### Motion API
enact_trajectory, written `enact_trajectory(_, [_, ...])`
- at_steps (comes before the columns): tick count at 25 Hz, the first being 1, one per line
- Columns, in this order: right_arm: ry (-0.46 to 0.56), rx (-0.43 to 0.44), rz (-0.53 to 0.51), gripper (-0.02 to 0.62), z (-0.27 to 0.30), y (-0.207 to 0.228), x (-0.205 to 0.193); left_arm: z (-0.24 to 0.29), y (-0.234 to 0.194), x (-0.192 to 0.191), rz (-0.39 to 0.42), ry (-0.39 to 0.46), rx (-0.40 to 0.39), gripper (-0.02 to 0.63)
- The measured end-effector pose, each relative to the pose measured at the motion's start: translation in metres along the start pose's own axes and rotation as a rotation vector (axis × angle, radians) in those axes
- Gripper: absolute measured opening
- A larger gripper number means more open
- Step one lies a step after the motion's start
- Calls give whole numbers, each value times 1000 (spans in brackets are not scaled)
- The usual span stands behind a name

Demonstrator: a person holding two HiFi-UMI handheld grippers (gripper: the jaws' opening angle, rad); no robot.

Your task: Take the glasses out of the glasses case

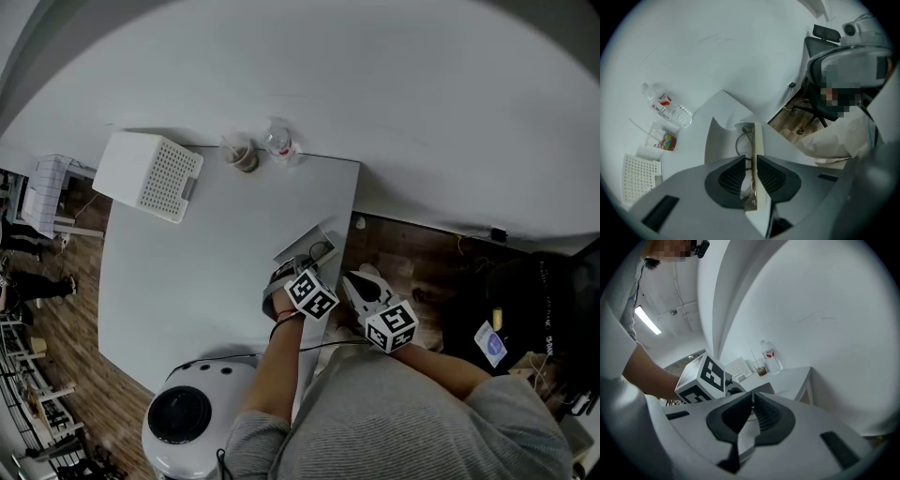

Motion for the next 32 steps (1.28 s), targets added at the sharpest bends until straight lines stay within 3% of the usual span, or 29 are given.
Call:
enact_trajectory(6, [2,-11,9,15,1,1,0,4,1,1,49,-31,-16,77])
enact_trajectory(9, [6,-18,11,15,1,2,2,4,3,2,49,-30,-27,40])
enact_trajectory(18, [12,-26,13,15,2,3,5,-3,-11,-5,-64,9,17,25])
enact_trajectory(25, [8,-24,7,15,6,1,7,-6,-17,-8,-95,21,37,25])
enact_trajectory(32, [5,-38,-3,15,10,5,9,-18,-21,-8,-167,93,70,25])
Point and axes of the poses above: the fingertips, and each gripper's own axes: z forward along the fingers, y to its right, x out of its top, the point moved 8 cm from there along -z, backward along the fingers, and after that the axes turned 10 degrees about z, right-handed, at the moved point
